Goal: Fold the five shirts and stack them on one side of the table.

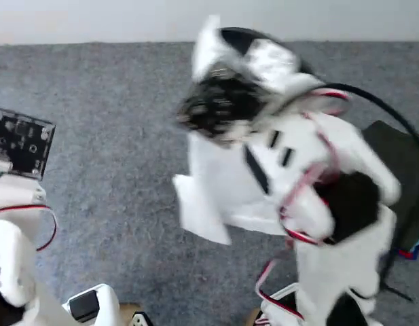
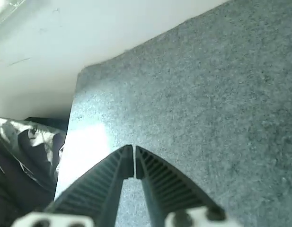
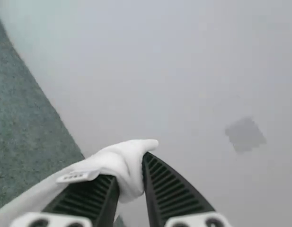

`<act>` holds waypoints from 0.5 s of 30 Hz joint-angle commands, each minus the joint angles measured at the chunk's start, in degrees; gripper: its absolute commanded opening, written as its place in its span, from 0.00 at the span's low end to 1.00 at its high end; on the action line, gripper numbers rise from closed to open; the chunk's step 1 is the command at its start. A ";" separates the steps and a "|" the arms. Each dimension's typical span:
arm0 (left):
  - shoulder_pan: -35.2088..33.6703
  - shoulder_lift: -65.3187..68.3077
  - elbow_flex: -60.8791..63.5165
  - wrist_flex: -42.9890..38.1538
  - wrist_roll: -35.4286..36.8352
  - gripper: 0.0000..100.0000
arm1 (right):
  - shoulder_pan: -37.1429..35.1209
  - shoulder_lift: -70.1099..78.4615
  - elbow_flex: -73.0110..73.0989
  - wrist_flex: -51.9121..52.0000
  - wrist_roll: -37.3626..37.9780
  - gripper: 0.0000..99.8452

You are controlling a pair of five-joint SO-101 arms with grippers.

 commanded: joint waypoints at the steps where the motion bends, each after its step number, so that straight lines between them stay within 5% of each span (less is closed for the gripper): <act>1: -1.85 -2.90 3.56 -1.41 0.53 0.02 | -5.14 3.91 -0.35 -8.48 5.63 0.01; 8: -7.82 -6.95 8.04 -4.40 0.44 0.02 | -6.46 8.66 -0.35 -23.87 16.97 0.01; 15: -8.18 -8.79 11.91 -4.31 0.44 0.02 | -4.18 9.19 0.09 -1.45 16.44 0.01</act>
